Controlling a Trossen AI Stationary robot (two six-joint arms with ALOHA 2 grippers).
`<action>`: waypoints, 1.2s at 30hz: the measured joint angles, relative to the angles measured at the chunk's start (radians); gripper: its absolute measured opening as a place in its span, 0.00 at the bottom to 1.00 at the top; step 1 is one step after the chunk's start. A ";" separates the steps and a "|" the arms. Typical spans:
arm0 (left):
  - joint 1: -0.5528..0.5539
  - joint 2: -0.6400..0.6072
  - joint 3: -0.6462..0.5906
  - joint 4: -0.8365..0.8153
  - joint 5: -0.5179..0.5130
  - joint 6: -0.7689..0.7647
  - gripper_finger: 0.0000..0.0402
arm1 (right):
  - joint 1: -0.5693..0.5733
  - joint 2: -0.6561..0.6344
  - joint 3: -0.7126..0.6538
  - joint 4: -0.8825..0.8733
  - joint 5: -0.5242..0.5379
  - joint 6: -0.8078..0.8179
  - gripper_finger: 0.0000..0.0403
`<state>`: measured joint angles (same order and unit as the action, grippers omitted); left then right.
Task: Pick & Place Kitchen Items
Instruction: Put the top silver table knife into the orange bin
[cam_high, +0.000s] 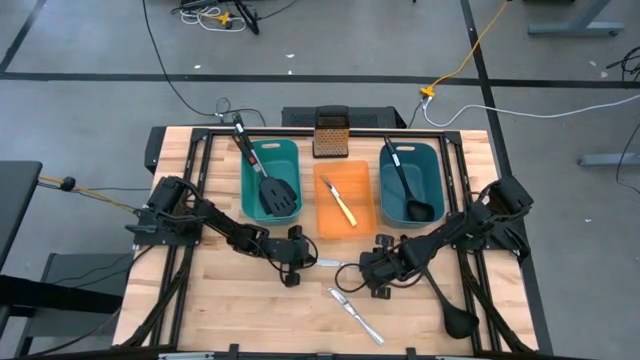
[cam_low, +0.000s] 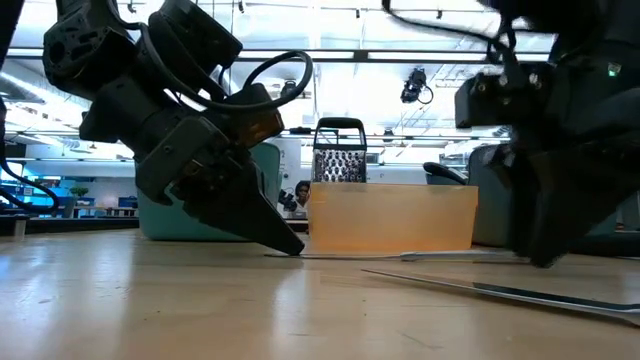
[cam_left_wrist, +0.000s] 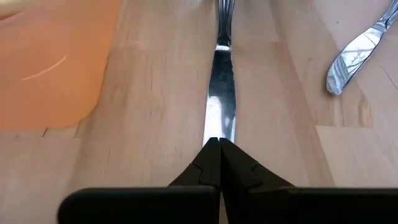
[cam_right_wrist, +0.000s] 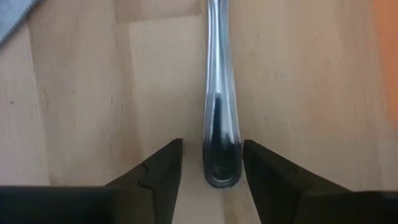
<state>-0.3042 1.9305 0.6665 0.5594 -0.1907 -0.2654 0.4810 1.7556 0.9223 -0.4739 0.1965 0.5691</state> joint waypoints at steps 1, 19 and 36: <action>0.000 0.000 0.000 -0.002 0.002 0.001 0.00 | -0.004 0.006 0.001 -0.003 -0.006 0.004 0.43; -0.001 0.027 0.004 0.024 0.009 0.003 0.00 | -0.018 0.046 0.004 -0.035 -0.007 0.021 0.41; 0.018 0.086 0.006 0.135 0.075 -0.015 0.00 | -0.025 0.046 0.005 -0.050 -0.049 0.002 0.19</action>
<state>-0.2863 2.0163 0.6727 0.6945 -0.1162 -0.2806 0.4557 1.8011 0.9268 -0.5240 0.1471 0.5713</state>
